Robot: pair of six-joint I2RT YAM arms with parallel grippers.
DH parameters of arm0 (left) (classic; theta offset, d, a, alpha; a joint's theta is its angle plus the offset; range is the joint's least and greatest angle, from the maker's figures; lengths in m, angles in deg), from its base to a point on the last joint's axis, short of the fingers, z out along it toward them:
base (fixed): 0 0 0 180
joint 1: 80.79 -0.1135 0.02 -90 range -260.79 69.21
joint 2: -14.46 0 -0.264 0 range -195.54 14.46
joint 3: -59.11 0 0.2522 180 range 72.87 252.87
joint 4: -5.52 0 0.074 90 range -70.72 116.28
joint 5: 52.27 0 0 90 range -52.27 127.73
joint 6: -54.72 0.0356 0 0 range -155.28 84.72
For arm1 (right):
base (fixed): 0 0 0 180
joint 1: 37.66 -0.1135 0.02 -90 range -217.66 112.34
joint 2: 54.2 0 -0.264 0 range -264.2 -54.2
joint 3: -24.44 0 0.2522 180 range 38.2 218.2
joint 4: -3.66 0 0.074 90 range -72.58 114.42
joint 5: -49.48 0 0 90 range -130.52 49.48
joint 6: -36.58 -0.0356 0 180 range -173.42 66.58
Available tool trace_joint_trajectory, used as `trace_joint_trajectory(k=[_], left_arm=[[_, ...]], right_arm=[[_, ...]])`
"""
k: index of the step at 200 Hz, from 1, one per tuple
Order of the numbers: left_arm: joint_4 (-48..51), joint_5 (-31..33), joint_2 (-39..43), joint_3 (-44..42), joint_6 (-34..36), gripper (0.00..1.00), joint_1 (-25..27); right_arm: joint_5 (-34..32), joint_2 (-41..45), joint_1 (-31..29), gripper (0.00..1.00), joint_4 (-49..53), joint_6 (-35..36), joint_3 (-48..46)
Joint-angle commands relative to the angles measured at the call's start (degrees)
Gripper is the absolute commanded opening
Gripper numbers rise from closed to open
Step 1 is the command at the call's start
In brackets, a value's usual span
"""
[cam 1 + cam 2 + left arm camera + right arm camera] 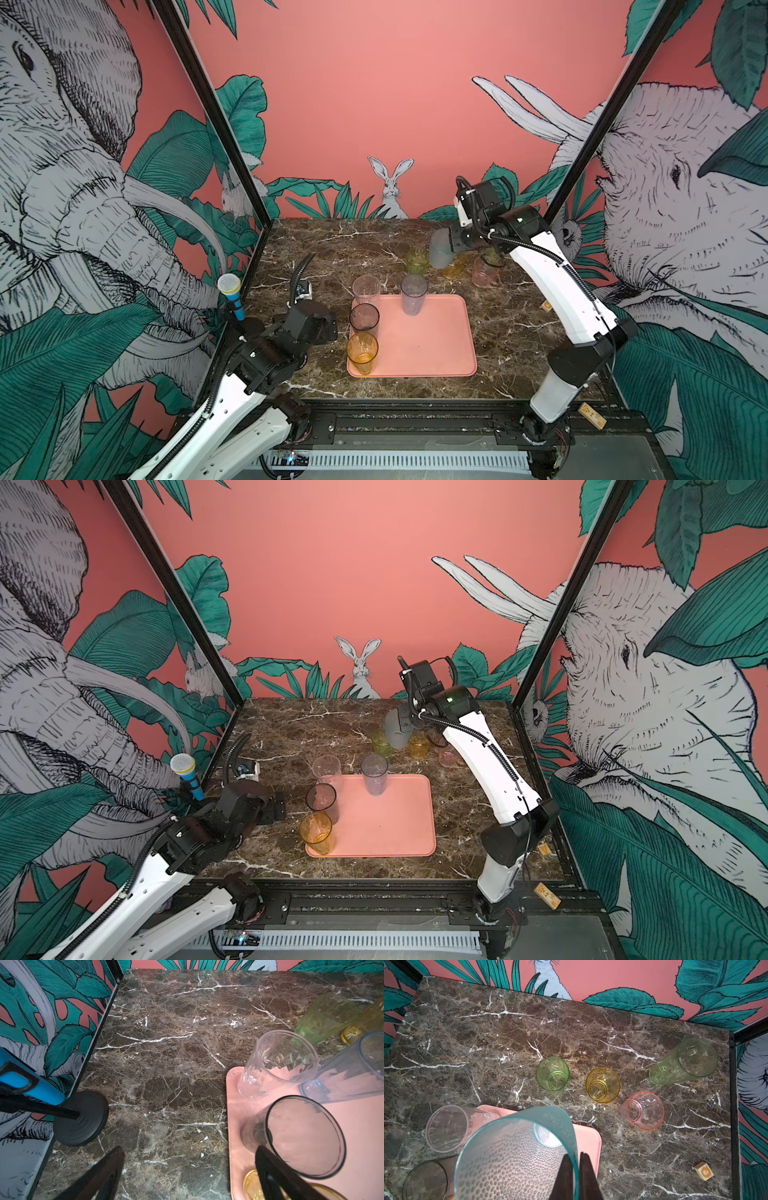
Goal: Place the glasses into the tray
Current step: 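Carry the teal frosted cup with the right gripper over the tray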
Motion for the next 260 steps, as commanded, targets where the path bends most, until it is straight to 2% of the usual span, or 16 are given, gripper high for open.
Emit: trace_joint_trajectory(k=[1,36,106,195,260], left_arm=[[-1.1,-0.3,-0.5,1.5,0.2,0.99,-0.2],[-1.4,-0.8,-1.1,1.5,0.0,0.99,-0.2],[-2.0,-1.0,-1.4,1.2,0.1,0.99,-0.2],[-3.1,-1.9,-3.3,1.4,-0.2,0.99,-0.2],[-3.0,-2.9,-2.8,0.8,-1.2,0.99,-0.2]], right_arm=[[-1.4,3.4,0.3,0.00,-3.2,0.7,-3.2],[-1.2,5.6,0.3,0.00,-5.5,0.7,-11.0],[3.3,16.7,0.1,0.00,-14.6,2.4,-30.3],[7.6,19.0,-3.6,0.00,-20.4,0.4,-47.2],[9.4,20.9,-8.4,0.00,-27.5,-3.6,-54.6]])
